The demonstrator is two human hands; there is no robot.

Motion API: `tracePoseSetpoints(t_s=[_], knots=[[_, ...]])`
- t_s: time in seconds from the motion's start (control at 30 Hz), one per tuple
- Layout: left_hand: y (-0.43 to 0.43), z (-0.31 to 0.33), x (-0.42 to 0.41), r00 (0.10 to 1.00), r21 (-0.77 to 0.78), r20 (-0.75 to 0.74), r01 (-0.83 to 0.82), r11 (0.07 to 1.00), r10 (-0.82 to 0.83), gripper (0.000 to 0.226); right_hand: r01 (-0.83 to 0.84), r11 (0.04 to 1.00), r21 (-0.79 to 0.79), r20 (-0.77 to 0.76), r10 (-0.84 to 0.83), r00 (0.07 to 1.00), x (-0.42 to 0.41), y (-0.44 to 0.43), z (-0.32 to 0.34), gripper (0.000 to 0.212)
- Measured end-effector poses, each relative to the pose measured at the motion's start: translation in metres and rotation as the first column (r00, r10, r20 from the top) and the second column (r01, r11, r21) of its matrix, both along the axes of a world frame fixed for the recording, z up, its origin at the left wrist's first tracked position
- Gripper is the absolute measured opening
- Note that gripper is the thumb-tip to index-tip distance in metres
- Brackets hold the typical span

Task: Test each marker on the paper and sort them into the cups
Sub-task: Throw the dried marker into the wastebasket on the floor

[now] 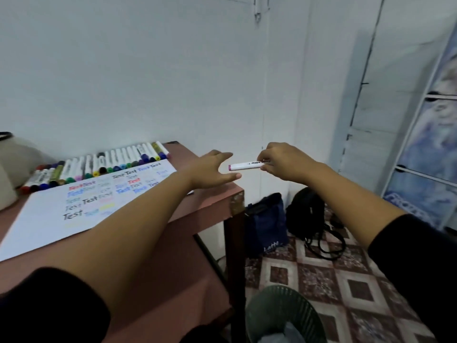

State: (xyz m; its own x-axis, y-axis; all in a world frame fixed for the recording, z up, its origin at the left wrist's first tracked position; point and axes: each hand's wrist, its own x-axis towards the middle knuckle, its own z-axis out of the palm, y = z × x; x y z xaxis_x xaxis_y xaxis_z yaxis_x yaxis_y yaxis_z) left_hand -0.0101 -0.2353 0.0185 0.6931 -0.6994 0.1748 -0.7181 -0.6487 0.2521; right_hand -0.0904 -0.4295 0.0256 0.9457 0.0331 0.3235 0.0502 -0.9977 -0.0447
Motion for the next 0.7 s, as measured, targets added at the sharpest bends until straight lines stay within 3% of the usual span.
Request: tracePoseSetpoints(t_s=[0.4, 0.7], knots=[[-0.104, -0.035, -0.038, 0.982, 0.119, -0.059, 0.187, 0.975, -0.181, 0.079, 0.178, 0.983, 0.051, -0.106, -0.172, 0.979, -0.062, -0.077, -0.054, 0.026], [-0.124, -0.1, -0.056, 0.96, 0.133, -0.153, 0.254, 0.958, -0.233, 0.075, 0.217, 0.969, 0.117, -0.193, -0.192, 0.962, -0.082, -0.089, -0.117, 0.023]])
